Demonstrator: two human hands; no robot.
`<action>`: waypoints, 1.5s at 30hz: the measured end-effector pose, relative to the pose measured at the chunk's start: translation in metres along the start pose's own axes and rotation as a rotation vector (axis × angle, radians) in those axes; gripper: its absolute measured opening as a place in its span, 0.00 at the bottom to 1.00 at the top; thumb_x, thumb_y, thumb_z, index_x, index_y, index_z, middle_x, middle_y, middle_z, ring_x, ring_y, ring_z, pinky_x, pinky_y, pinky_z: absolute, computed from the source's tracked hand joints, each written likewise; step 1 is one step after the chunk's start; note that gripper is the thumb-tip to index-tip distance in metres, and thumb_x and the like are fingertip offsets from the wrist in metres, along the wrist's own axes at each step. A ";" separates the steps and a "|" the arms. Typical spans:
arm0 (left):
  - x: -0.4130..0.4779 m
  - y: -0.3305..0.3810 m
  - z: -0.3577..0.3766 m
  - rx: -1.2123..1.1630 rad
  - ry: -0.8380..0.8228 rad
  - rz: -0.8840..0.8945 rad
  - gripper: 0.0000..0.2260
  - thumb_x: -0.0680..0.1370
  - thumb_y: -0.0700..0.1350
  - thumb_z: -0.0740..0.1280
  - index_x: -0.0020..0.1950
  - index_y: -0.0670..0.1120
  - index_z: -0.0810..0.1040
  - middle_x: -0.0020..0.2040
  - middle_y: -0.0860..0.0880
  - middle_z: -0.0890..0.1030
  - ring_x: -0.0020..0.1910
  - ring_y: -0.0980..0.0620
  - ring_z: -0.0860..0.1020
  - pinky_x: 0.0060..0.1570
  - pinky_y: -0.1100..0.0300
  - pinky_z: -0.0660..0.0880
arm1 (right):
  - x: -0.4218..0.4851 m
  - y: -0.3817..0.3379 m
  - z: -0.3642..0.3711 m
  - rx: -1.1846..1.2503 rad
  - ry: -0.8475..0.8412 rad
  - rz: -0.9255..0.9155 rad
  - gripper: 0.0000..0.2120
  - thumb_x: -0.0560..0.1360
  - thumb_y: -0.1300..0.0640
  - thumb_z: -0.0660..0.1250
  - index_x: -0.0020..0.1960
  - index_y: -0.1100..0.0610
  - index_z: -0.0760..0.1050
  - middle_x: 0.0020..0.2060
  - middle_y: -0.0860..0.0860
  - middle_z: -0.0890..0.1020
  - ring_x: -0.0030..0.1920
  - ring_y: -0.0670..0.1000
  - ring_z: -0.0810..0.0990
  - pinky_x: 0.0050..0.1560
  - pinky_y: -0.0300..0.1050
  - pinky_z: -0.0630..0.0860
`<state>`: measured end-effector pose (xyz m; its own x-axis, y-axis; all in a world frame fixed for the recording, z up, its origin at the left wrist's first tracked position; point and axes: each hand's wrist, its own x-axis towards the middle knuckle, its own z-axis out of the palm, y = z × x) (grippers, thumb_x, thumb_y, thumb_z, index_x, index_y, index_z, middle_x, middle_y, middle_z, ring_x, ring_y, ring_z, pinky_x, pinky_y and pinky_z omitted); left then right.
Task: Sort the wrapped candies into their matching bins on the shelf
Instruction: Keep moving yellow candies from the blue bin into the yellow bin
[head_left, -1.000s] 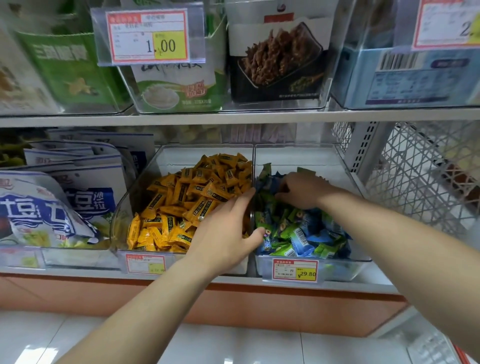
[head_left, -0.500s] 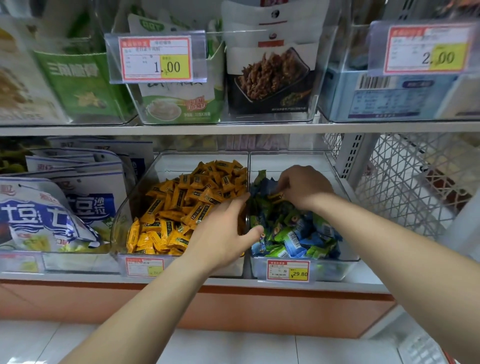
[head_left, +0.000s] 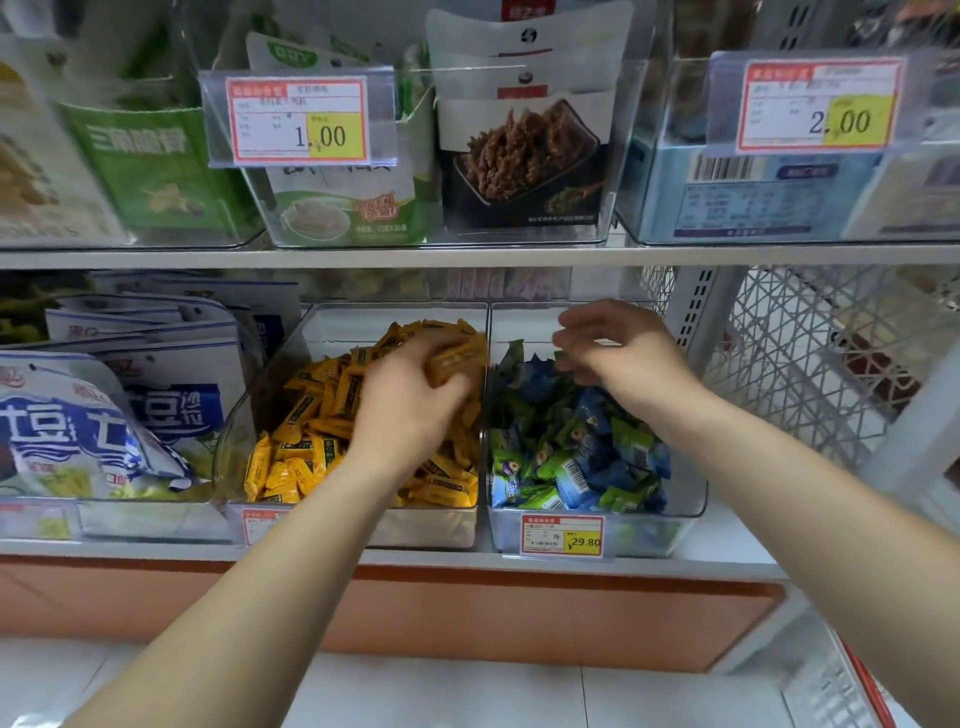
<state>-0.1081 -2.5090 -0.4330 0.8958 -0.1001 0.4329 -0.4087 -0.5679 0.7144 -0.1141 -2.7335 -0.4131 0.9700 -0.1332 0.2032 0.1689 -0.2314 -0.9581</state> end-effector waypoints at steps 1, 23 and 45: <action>0.004 -0.011 -0.008 0.095 0.038 -0.058 0.14 0.77 0.53 0.71 0.63 0.57 0.78 0.51 0.56 0.83 0.44 0.61 0.81 0.43 0.63 0.78 | 0.008 0.006 -0.004 -0.100 0.031 -0.012 0.04 0.75 0.59 0.72 0.48 0.51 0.82 0.46 0.52 0.85 0.44 0.53 0.85 0.50 0.47 0.81; -0.030 -0.019 0.033 0.370 -0.185 0.136 0.28 0.73 0.57 0.63 0.73 0.60 0.62 0.61 0.58 0.76 0.55 0.53 0.76 0.51 0.54 0.79 | 0.058 0.054 -0.029 -1.422 -0.746 -0.293 0.20 0.76 0.33 0.58 0.63 0.39 0.75 0.60 0.45 0.77 0.57 0.52 0.78 0.52 0.51 0.77; -0.029 -0.023 0.035 0.388 -0.184 0.150 0.30 0.74 0.57 0.61 0.77 0.57 0.62 0.71 0.56 0.72 0.60 0.49 0.76 0.56 0.56 0.75 | 0.019 0.048 0.015 -1.109 -0.864 -0.115 0.24 0.81 0.39 0.55 0.75 0.43 0.65 0.75 0.45 0.66 0.74 0.51 0.65 0.72 0.50 0.64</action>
<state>-0.1186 -2.5214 -0.4814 0.8622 -0.3282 0.3859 -0.4721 -0.7967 0.3773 -0.0845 -2.7328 -0.4584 0.8282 0.4697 -0.3057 0.4231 -0.8818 -0.2085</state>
